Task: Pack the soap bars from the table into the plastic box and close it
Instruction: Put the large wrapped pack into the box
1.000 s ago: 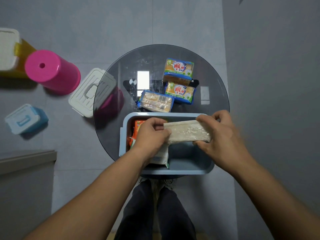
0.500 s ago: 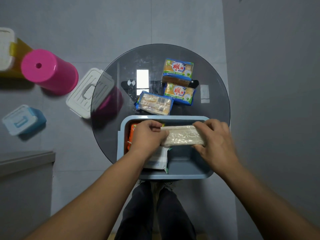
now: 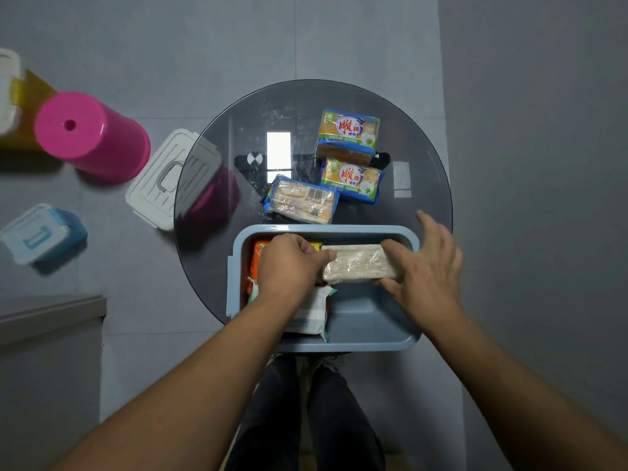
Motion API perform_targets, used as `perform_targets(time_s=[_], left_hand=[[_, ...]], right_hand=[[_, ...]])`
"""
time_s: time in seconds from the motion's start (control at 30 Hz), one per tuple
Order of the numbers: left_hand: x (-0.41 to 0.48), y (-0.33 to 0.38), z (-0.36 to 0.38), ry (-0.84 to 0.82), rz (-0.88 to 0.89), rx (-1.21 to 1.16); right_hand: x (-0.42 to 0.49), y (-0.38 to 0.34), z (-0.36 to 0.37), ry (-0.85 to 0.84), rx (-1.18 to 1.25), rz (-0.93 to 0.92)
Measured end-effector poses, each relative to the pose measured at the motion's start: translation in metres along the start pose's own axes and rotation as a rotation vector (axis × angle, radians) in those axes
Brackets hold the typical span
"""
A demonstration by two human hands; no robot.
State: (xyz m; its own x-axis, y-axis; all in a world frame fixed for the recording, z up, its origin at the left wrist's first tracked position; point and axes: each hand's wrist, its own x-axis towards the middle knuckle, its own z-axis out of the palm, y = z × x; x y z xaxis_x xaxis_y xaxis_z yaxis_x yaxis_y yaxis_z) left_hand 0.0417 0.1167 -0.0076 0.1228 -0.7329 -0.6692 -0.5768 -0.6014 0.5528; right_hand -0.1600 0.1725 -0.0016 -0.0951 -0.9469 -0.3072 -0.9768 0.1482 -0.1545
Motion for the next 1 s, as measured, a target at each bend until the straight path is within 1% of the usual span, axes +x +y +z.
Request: perform_targets(time_s=[0.13, 0.27, 0.4, 0.47, 0.6, 0.77, 0.87, 1.0], left_hand=[[0.005, 0.003, -0.001, -0.029, -0.006, 0.109], [0.004, 0.005, -0.002, -0.005, 0.013, 0.137], [0.003, 0.007, -0.003, 0.006, 0.016, 0.192], [0.001, 0.01, -0.003, 0.019, 0.019, 0.278], [-0.001, 0.014, -0.002, 0.053, 0.017, 0.391], [-0.002, 0.011, -0.001, 0.063, 0.036, 0.406], [-0.007, 0.012, -0.003, 0.025, 0.053, 0.373], [-0.02, 0.016, -0.015, -0.007, 0.109, 0.31]], right_hand=[[0.008, 0.004, 0.005, -0.108, 0.164, 0.01], [0.01, 0.007, 0.006, -0.125, 0.266, 0.036], [0.011, 0.007, 0.007, -0.11, 0.395, 0.082], [0.011, 0.005, 0.008, -0.087, 0.435, 0.116], [0.011, -0.001, 0.011, -0.033, 0.368, 0.169], [0.01, -0.005, 0.012, -0.02, 0.33, 0.2], [0.009, -0.004, 0.009, -0.014, 0.442, 0.219], [0.006, -0.006, -0.003, 0.034, 0.575, 0.229]])
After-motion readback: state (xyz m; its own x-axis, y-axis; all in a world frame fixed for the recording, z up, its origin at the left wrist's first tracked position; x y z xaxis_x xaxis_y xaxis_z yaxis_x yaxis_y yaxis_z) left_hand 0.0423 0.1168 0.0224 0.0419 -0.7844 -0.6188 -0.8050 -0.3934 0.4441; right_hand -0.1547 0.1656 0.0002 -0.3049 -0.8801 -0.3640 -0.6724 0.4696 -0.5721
